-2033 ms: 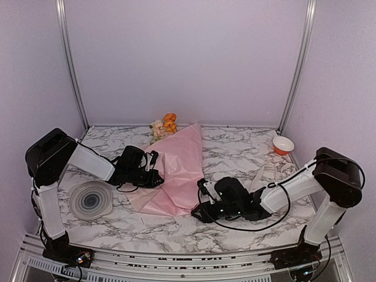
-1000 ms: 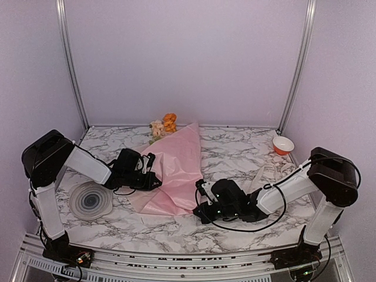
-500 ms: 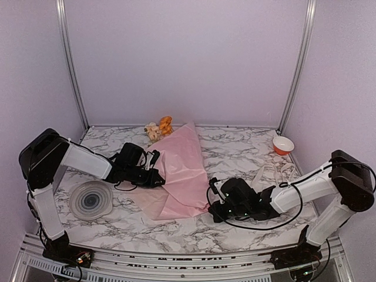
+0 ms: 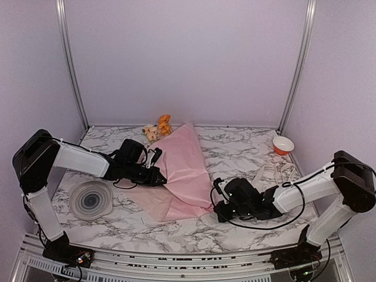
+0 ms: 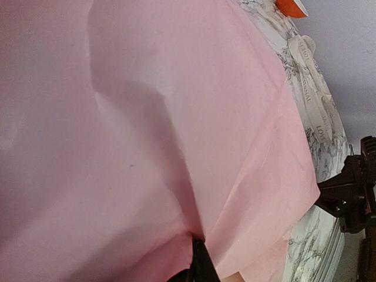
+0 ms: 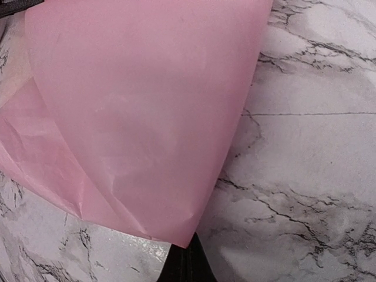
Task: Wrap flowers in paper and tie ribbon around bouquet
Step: Adjust the 2/3-folded wrapping paper at the center of the board.
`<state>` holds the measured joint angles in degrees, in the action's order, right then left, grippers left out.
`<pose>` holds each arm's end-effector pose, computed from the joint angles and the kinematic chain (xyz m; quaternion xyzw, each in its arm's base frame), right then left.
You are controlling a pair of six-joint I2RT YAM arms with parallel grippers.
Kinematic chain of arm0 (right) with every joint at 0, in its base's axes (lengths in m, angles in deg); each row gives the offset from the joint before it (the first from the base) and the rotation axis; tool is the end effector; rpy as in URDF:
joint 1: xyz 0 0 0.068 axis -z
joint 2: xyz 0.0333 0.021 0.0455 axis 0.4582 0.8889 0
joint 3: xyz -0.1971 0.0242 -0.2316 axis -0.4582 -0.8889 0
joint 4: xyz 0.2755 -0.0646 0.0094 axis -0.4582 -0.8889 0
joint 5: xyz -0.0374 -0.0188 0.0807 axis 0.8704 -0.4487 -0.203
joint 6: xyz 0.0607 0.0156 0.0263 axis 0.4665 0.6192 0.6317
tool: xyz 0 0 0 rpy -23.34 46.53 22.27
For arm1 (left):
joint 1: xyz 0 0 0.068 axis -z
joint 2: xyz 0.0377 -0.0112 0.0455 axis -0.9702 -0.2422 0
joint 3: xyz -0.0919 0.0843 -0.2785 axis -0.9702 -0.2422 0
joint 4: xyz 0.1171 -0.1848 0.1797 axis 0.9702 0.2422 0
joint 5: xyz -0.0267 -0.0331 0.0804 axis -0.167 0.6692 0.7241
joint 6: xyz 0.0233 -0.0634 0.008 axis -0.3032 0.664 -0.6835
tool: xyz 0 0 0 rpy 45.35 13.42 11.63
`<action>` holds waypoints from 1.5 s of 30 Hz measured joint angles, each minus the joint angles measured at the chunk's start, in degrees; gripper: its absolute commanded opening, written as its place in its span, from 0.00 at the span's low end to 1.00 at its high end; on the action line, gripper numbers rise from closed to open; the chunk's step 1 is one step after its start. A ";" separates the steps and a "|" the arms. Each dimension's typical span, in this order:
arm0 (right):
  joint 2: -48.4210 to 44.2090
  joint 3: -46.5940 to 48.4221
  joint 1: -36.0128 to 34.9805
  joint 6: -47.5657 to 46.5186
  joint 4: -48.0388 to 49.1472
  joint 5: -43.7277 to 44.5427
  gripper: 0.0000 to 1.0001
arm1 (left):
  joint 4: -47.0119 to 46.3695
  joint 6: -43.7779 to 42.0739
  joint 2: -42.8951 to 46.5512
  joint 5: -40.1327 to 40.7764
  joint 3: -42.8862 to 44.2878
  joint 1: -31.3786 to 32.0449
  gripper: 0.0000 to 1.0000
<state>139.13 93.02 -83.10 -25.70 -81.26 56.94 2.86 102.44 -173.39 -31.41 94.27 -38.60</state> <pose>0.1686 0.2364 0.1224 -0.1996 0.9138 0.1912 0.2976 0.3078 -0.2629 0.1551 0.1936 0.8641 -0.3761 0.2728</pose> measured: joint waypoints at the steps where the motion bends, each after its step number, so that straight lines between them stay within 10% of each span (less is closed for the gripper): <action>1: 0.00 0.00 0.04 -0.07 -0.04 0.09 0.00 | 0.90 -0.15 0.59 0.07 0.28 0.26 0.00; 28: -0.07 0.83 0.52 -2.29 -1.90 -0.04 0.00 | 8.90 -0.66 17.03 2.14 0.79 6.05 0.00; 45: -0.13 0.85 0.63 -5.53 -1.95 -2.69 0.05 | 10.75 -2.36 0.31 9.92 -0.98 3.87 0.00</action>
<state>138.99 93.87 -82.47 -31.23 -83.21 54.25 13.61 100.08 -173.08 -21.49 93.29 -34.73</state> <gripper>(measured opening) 0.006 0.004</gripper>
